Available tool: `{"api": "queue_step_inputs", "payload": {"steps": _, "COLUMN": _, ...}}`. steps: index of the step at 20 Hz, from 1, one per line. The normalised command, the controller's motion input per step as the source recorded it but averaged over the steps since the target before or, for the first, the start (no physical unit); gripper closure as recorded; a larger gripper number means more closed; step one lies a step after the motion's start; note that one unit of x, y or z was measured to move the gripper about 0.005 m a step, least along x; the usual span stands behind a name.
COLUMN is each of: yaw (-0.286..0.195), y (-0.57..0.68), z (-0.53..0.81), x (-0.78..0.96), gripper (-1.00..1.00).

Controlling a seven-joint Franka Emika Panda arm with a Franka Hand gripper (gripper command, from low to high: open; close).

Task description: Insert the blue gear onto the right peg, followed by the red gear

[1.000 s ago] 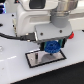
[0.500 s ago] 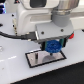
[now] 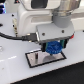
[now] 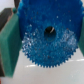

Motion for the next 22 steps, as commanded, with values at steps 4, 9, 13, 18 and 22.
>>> {"api": "queue_step_inputs", "payload": {"steps": 4, "yaw": 0.000, "y": 0.04, "z": -0.09, "x": 0.21, "gripper": 1.00}}
{"api": "queue_step_inputs", "payload": {"steps": 9, "yaw": 0.000, "y": 0.03, "z": -0.18, "x": 0.18, "gripper": 1.00}}
{"api": "queue_step_inputs", "payload": {"steps": 13, "yaw": 0.000, "y": 0.07, "z": -0.11, "x": 0.21, "gripper": 1.00}}
{"api": "queue_step_inputs", "payload": {"steps": 18, "yaw": 0.000, "y": 0.05, "z": -0.09, "x": 0.13, "gripper": 1.00}}
{"api": "queue_step_inputs", "payload": {"steps": 22, "yaw": 0.000, "y": 0.10, "z": 0.10, "x": 0.04, "gripper": -1.00}}
